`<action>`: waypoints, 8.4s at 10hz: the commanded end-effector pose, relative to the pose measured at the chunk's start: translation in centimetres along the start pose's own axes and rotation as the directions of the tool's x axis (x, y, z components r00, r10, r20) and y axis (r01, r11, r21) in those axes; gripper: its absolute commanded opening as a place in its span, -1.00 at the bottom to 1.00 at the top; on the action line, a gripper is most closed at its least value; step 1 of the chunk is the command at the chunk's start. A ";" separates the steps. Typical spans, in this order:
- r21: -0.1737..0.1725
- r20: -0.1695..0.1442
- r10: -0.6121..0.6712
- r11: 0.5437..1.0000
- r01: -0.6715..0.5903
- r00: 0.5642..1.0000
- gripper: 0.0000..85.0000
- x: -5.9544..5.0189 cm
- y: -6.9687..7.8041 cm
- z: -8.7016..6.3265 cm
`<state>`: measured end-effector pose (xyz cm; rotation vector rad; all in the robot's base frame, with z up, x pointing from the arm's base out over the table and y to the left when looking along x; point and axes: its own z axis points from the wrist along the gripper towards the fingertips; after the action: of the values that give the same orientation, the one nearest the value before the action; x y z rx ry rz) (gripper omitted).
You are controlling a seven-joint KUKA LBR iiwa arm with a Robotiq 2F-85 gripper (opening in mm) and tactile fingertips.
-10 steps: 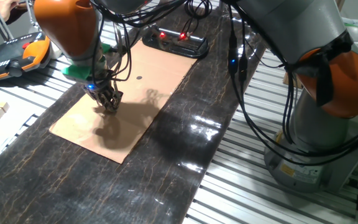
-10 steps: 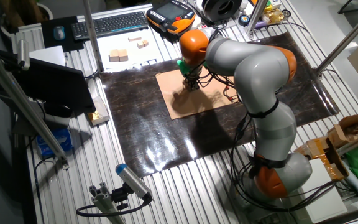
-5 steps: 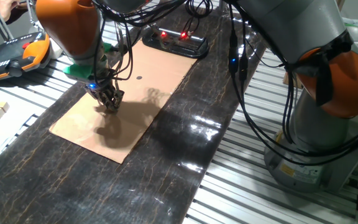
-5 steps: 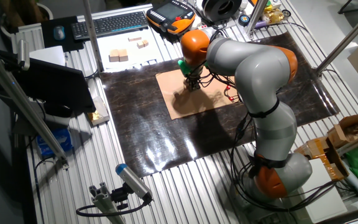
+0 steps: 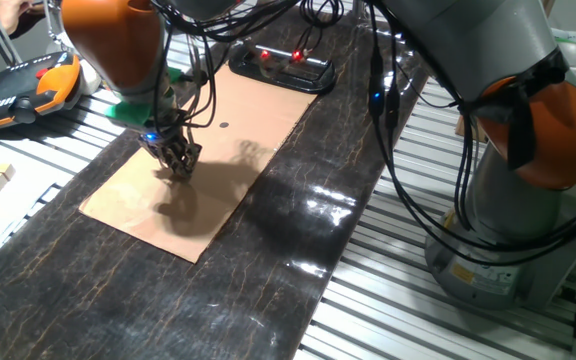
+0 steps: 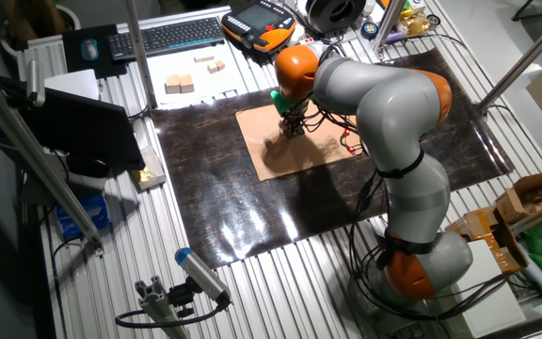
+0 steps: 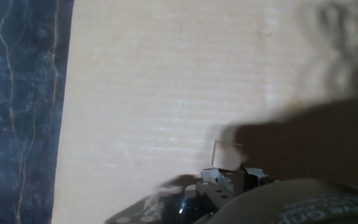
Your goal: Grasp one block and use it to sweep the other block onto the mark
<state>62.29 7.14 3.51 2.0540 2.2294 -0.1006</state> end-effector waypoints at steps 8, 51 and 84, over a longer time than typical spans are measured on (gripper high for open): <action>-0.001 0.003 -0.008 1.000 0.008 1.000 -0.98 -0.9 -0.2 0.0; -0.015 0.020 -0.076 0.997 0.076 0.997 -0.98 -5.9 -0.5 0.8; -0.021 0.063 -0.128 0.991 0.129 0.990 -0.98 -6.9 -0.5 1.2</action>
<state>62.42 0.12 3.14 1.8685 2.3117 -0.1433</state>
